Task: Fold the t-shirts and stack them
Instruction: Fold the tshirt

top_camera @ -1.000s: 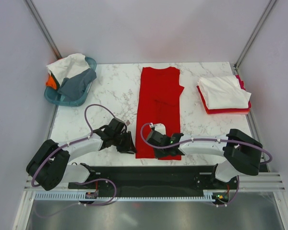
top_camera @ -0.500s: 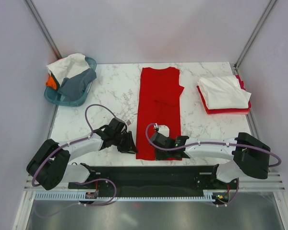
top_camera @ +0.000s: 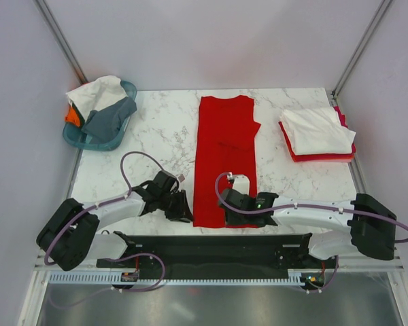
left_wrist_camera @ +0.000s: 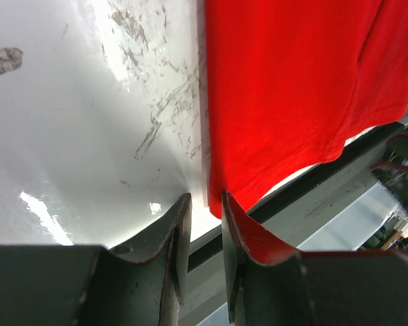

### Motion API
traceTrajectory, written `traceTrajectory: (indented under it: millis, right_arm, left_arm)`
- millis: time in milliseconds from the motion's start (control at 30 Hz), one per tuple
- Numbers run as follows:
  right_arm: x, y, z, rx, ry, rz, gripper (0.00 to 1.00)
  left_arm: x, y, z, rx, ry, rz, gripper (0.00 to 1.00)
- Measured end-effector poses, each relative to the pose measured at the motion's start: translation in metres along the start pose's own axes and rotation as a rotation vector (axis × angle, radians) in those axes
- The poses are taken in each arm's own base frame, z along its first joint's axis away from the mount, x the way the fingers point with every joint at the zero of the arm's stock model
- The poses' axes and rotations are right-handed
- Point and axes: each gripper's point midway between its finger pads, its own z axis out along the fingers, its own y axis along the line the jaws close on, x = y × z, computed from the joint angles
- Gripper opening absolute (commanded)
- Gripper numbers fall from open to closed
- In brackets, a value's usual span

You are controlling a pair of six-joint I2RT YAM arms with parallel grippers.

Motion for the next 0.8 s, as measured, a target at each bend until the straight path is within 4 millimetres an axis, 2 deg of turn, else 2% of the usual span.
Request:
traceTrajectory:
  millis: [133, 300, 467, 600, 800]
  right_arm:
    - [-0.009, -0.022, -0.007, 0.058, -0.028, 0.022, 0.44]
    - [-0.019, -0.073, -0.015, 0.136, -0.070, 0.108, 0.44]
    - [-0.013, -0.110, -0.012, 0.217, -0.056, 0.148, 0.43]
    - [-0.002, -0.121, -0.008, 0.239, -0.024, 0.140, 0.42]
    - [0.012, -0.123, -0.003, 0.221, 0.021, 0.143, 0.40]
  left_arm:
    - [0.003, -0.001, 0.000, 0.005, 0.003, 0.011, 0.33]
    - [0.004, -0.003, 0.001, 0.010, 0.005, 0.020, 0.34]
    - [0.005, -0.005, 0.001, 0.014, 0.005, 0.026, 0.36]
    - [0.004, -0.006, 0.000, 0.018, 0.001, 0.025, 0.36]
    - [0.006, -0.006, 0.001, 0.015, 0.007, 0.024, 0.36]
